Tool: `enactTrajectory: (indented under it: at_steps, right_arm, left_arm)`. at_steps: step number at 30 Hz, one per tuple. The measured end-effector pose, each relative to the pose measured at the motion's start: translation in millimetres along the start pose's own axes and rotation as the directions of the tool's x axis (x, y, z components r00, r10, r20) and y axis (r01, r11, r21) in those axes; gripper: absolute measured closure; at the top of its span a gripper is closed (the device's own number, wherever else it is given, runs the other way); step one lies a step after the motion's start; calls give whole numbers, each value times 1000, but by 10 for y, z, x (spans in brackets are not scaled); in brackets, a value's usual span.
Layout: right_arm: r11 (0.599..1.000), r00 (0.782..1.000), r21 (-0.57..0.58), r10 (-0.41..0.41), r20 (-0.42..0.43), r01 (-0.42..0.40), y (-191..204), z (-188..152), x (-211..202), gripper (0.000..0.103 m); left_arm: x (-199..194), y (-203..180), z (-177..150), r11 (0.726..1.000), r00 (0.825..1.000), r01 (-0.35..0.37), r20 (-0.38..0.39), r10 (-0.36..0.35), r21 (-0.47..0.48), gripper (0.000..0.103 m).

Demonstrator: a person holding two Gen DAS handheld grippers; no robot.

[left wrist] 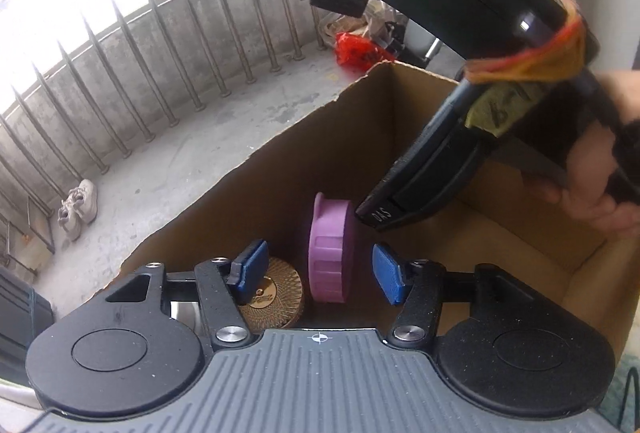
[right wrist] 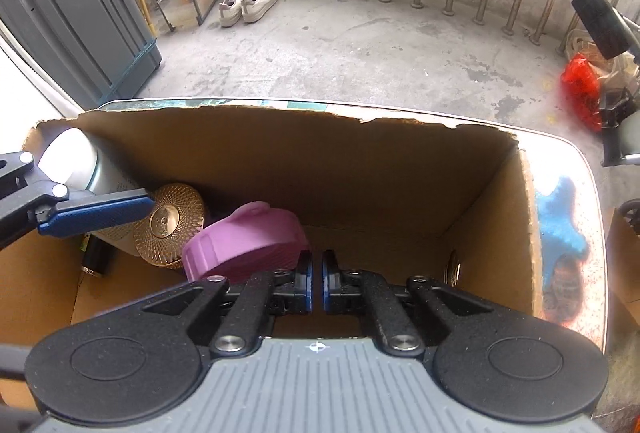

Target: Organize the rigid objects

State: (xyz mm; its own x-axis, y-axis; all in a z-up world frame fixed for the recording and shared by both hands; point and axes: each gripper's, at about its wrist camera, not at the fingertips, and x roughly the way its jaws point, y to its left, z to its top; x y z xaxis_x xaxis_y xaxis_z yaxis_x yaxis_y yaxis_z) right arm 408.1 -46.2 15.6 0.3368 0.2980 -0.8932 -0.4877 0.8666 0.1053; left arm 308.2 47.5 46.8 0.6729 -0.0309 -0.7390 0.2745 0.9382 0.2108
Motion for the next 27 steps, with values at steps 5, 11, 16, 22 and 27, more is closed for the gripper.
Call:
enactTrajectory:
  at_steps: [5,11,16,22,27]
  right_arm:
    - [1000,1000,-10,1,-6,-1,16,6,32,99]
    - [999,999,-10,33,6,-33,-17,-44,-57,98]
    - [998,997,-17,58,59,-57,-126,-200,-389,95]
    - [997,996,-22,76,54,-75,-151,-219,-467,96]
    - [995,994,14,95,54,-96,-182,-167,-380,97]
  left_arm:
    - [275,-165,43,995,997,-75,-13,76,73,66]
    - [283,79,127,994,998,51,-37,-54,-93,85]
    - [392,368,96,912,954,276,-32,-299,-303,85]
    - [395,3,181,987,993,100,-57,-108,-126,73]
    - [265,-120,197,993,995,-96,-13,97,62,46]
